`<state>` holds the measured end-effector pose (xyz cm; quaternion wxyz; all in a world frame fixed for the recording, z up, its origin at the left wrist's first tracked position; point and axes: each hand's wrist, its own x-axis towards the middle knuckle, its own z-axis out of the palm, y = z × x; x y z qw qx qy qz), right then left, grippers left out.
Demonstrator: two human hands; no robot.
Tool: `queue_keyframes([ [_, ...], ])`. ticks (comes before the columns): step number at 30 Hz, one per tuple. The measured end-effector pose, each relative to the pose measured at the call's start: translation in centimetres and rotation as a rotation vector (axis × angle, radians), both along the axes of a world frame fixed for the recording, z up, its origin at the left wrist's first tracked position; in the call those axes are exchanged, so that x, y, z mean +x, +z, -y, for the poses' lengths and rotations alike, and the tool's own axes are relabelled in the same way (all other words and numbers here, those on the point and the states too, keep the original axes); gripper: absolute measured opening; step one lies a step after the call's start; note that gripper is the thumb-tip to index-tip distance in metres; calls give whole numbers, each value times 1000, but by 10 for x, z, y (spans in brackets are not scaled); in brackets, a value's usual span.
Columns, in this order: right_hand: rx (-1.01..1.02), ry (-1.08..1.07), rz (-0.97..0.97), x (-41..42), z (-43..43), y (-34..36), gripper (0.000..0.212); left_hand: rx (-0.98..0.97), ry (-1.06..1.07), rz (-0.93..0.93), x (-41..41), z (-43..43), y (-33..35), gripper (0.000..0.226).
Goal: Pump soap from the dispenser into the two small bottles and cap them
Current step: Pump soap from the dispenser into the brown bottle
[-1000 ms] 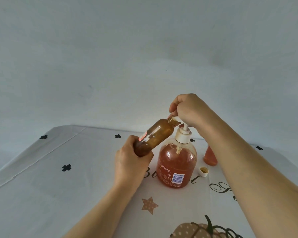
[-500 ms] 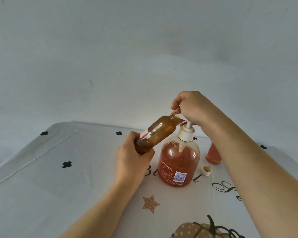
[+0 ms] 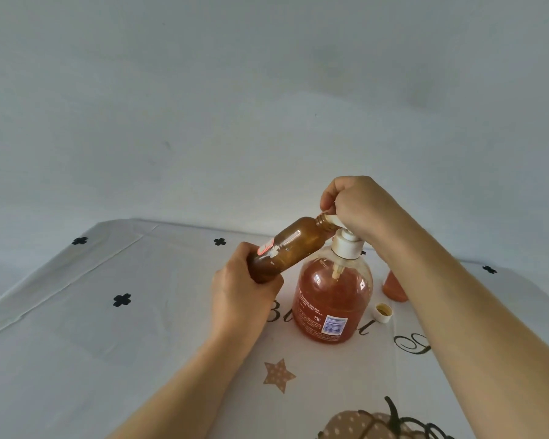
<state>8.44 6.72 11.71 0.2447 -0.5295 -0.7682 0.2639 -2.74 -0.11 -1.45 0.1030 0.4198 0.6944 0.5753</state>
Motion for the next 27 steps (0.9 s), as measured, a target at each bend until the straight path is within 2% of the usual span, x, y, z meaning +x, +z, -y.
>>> queue_keyframes([
  [3,33,23,30,0,0,9,22,22,5,-17,2,-1,2,22],
  [8,25,-50,-37,2,0,12,36,56,-21,-8,5,0,2,21],
  [27,-37,-46,-104,-4,4,12,37,56,-18,19,3,2,3,21],
])
